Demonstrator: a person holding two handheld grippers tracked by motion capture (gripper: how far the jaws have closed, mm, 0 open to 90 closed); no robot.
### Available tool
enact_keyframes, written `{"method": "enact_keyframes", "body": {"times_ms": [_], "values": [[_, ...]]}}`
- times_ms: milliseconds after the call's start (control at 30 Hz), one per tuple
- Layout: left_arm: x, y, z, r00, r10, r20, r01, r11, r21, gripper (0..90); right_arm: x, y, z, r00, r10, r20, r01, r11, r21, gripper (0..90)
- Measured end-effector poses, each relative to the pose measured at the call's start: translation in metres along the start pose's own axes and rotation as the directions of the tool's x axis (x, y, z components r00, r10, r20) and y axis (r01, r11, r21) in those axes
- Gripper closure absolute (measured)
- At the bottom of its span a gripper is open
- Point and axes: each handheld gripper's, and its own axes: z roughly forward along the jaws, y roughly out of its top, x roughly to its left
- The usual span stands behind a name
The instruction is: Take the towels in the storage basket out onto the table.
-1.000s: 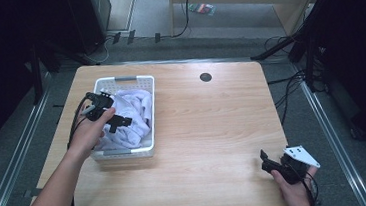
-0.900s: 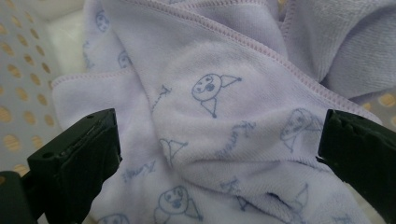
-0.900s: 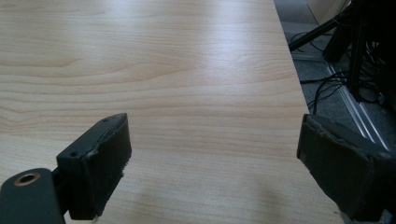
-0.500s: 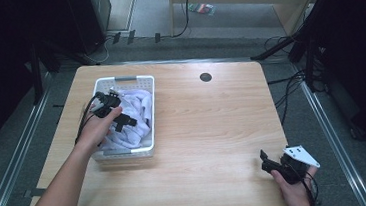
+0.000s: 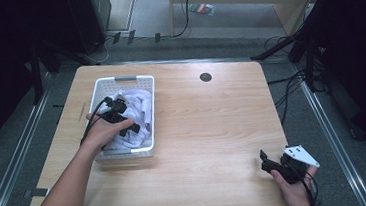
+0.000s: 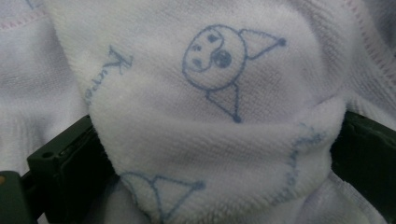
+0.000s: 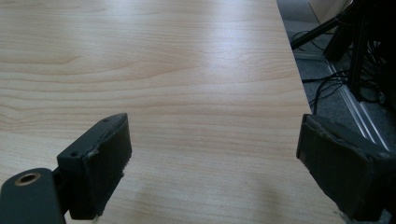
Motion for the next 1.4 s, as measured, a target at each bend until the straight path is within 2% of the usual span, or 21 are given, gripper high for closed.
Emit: {"method": "enact_keyframes", "body": {"times_ms": [33, 167, 267, 333, 367, 400, 500, 667, 867, 967, 1067, 1200, 1233, 1267, 1300, 1333, 1367, 1400], "values": [[0.0, 0.0, 0.001, 0.9999, 0.014, 0.003, -0.014, 0.9999, 0.005, 0.0, 0.0, 0.0, 0.0, 1.0, 0.004, 0.002, -0.004, 1.0, 0.0, 10.4], [-0.002, 0.001, 0.002, 0.9998, 0.021, 0.004, -0.021, 0.9996, 0.021, 0.6, 0.0, 0.0, 0.0, 1.0, 0.001, 0.001, -0.001, 1.0, 0.002, 10.4], [-0.002, 0.003, 0.0, 0.9997, 0.024, 0.007, -0.025, 0.9991, 0.035, 5.1, 0.0, 0.0, 0.0, 1.0, -0.001, 0.001, 0.001, 1.0, 0.001, 10.4], [-0.002, 0.003, -0.003, 0.9996, 0.025, 0.009, -0.025, 0.9991, 0.035, 13.3, 0.0, 0.0, 0.0, 1.0, -0.001, 0.002, 0.001, 1.0, 0.001, 10.5], [-0.002, 0.002, -0.007, 0.9996, 0.02, 0.018, -0.021, 0.9992, 0.034, 25.4, 0.001, 0.0, 0.0, 1.0, 0.003, 0.002, -0.003, 1.0, 0.0, 10.6], [-0.002, 0.002, -0.007, 0.9996, 0.02, 0.018, -0.021, 0.9992, 0.034, 33.0, 0.001, 0.0, 0.0, 1.0, 0.003, 0.002, -0.003, 1.0, 0.0, 10.6], [-0.003, 0.002, -0.008, 0.9999, 0.009, 0.013, -0.009, 0.9995, 0.032, 38.3, 0.001, 0.0, 0.0, 1.0, -0.001, 0.003, 0.001, 1.0, 0.0, 10.7], [-0.003, 0.004, -0.01, 0.9998, 0.01, 0.018, -0.011, 0.9988, 0.048, 55.3, 0.001, 0.0, -0.001, 1.0, 0.007, 0.001, -0.007, 1.0, -0.003, 10.8], [-0.005, 0.004, -0.012, 0.9997, 0.019, 0.012, -0.02, 0.9986, 0.049, 59.8, 0.0, 0.0, -0.001, 1.0, 0.008, -0.002, -0.008, 1.0, -0.003, 10.8], [-0.005, 0.004, -0.015, 0.9998, -0.004, 0.017, 0.003, 0.9991, 0.042, 60.9, 0.0, 0.0, -0.001, 1.0, 0.009, -0.004, -0.009, 1.0, -0.001, 10.8], [-0.004, 0.005, -0.02, 0.9999, -0.01, 0.01, 0.01, 0.9991, 0.042, 61.1, 0.0, 0.0, -0.001, 1.0, 0.008, -0.003, -0.008, 1.0, -0.001, 10.8], [-0.003, 0.006, -0.033, 1.0, -0.003, 0.001, 0.003, 0.9997, 0.023, 61.1, 0.0, 0.0, -0.001, 1.0, 0.009, -0.002, -0.009, 1.0, 0.0, 10.8], [-0.002, 0.008, -0.04, 1.0, -0.001, 0.006, 0.001, 0.9997, 0.025, 61.1, 0.0, 0.0, -0.001, 1.0, 0.007, -0.001, -0.007, 1.0, 0.0, 10.8], [-0.002, 0.008, -0.04, 1.0, -0.001, 0.006, 0.001, 0.9997, 0.025, 61.1, 0.0, 0.0, -0.001, 1.0, 0.007, -0.001, -0.007, 1.0, 0.0, 10.8], [0.0, 0.009, -0.05, 1.0, -0.006, 0.007, 0.006, 0.9999, 0.014, 61.1, 0.0, 0.0, -0.001, 1.0, 0.007, -0.001, -0.007, 1.0, 0.0, 10.8], [0.0, 0.009, -0.05, 1.0, -0.006, 0.007, 0.006, 0.9999, 0.014, 61.1, 0.0, 0.0, -0.001, 1.0, 0.007, -0.001, -0.007, 1.0, 0.0, 10.8], [0.002, 0.011, -0.061, 1.0, -0.005, 0.003, 0.005, 1.0, 0.002, 61.1, 0.0, 0.0, -0.001, 1.0, 0.009, -0.001, -0.009, 1.0, -0.001, 10.8], [0.002, 0.011, -0.061, 1.0, -0.005, 0.003, 0.005, 1.0, 0.002, 61.1, 0.0, 0.0, -0.001, 1.0, 0.009, -0.001, -0.009, 1.0, -0.001, 10.8]]}}
